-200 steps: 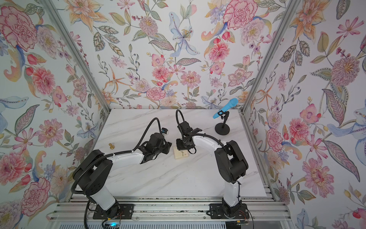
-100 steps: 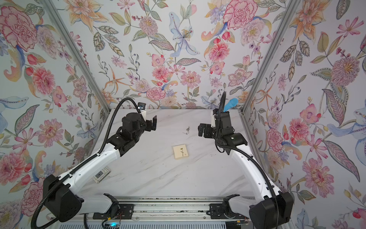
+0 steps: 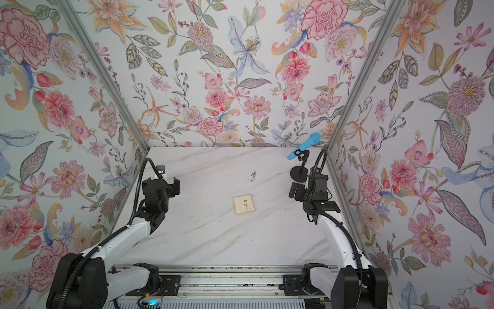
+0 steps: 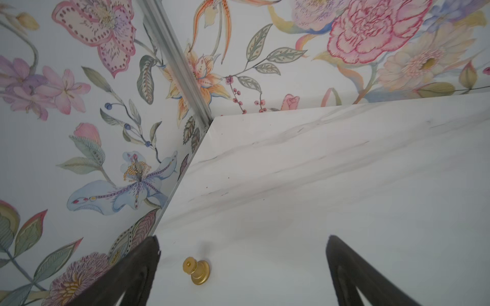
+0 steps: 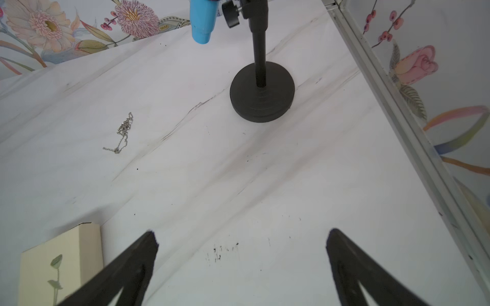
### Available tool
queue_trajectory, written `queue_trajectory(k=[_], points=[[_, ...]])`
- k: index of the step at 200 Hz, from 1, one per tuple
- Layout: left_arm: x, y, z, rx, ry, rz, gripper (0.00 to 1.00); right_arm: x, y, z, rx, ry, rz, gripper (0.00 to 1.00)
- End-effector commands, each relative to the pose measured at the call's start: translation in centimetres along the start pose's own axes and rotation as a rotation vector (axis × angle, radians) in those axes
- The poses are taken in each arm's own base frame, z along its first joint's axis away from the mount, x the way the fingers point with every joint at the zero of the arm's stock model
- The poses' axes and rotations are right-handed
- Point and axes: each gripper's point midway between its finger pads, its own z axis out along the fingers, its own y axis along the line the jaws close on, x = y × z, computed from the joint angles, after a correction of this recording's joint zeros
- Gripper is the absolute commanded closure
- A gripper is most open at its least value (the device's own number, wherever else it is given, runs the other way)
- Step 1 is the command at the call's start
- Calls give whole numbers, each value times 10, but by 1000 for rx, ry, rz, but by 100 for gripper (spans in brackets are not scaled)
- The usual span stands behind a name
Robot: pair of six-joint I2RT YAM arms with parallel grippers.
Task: Take the necklace out of the lift-off lid jewelry box
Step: Reset both arms
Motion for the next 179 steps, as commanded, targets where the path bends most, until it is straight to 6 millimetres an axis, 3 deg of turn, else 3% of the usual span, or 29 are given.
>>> queue_trajectory(k=[1,21,25,41,70,86,97,116,125,135,165,179], points=[[3,15,-3,-44,-165,-45,0,-19,15,11,-115,-196,-74,0],[17,27,-17,-67,-297,-67,0,-10,16,13,-143,-317,-141,0],[28,28,-21,-63,-296,-64,0,-8,14,14,-138,-331,-138,0],[24,33,-28,-53,-358,-92,0,0,9,21,-158,-340,-117,0],[35,26,-15,-5,-349,-96,0,8,-8,35,-132,-353,-88,0],[40,23,-14,7,-362,-87,0,2,-6,38,-170,-413,-81,0],[47,17,-9,41,-315,-75,0,0,-4,49,-191,-358,-112,0],[38,8,-2,101,-336,-57,0,-5,-5,53,-172,-376,-151,0],[50,3,7,117,-265,-47,0,-5,-6,52,-165,-409,-170,0],[38,4,15,107,-279,-58,0,-4,-8,54,-160,-435,-161,0],[38,6,13,114,-290,-67,0,5,6,59,-142,-427,-248,0],[38,6,13,115,-291,-66,0,6,-4,59,-80,-470,-217,0]])
